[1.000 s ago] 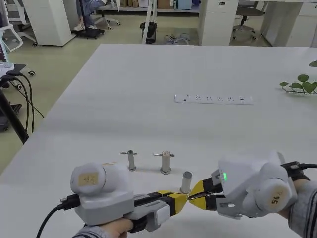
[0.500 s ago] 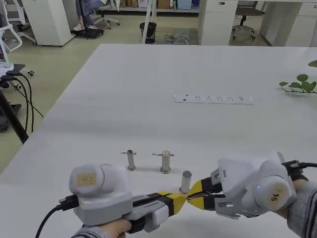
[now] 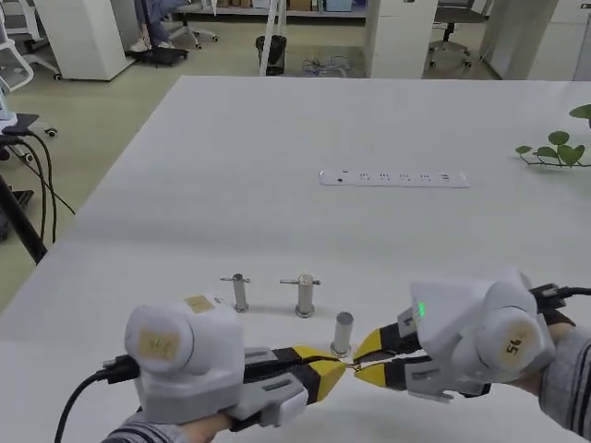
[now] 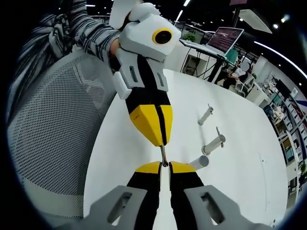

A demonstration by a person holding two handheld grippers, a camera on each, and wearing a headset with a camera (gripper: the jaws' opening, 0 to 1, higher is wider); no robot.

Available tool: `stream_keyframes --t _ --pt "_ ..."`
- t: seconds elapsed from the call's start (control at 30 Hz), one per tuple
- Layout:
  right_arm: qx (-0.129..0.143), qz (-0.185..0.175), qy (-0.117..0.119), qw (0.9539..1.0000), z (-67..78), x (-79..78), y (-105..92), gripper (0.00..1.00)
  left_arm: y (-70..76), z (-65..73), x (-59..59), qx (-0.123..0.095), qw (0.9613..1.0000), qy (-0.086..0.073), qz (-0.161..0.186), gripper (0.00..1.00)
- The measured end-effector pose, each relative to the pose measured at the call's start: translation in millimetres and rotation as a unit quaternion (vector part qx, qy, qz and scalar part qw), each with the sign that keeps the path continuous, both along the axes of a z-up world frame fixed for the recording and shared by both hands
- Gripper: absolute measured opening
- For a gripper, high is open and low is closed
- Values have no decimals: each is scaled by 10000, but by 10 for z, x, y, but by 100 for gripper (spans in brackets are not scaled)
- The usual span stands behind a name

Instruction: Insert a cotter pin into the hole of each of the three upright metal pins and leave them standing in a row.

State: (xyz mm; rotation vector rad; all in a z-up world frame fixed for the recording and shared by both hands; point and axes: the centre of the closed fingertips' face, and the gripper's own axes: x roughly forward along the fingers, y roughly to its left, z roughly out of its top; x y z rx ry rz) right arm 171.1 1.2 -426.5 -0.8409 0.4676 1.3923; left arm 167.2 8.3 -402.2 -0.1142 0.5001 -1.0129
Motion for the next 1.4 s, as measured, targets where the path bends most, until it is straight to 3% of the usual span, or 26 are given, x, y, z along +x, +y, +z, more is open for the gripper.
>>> stream_keyframes --t 0.3,0.43,0.57,0.63,0.9,1.4 --pt "-20 253 215 9994 -13 -128 10 0 -24 -7 -96 266 9970 -394 -610 0" --pt "-72 356 260 9990 -25 -175 8 0 -20 -30 -135 419 9950 -463 -783 0" --pt "-165 479 138 9986 -29 -192 2 0 -19 -57 -156 525 9938 -528 -826 0" --pt "-183 501 103 9985 -29 -185 1 0 -12 -82 -148 682 9923 -644 -809 0" --pt "-234 503 -45 9984 -20 -152 -15 0 8 -103 -108 772 9927 -661 -654 2" --pt "-230 52 -342 9991 38 165 -166 0 100 -151 92 1024 9911 -849 -34 24"
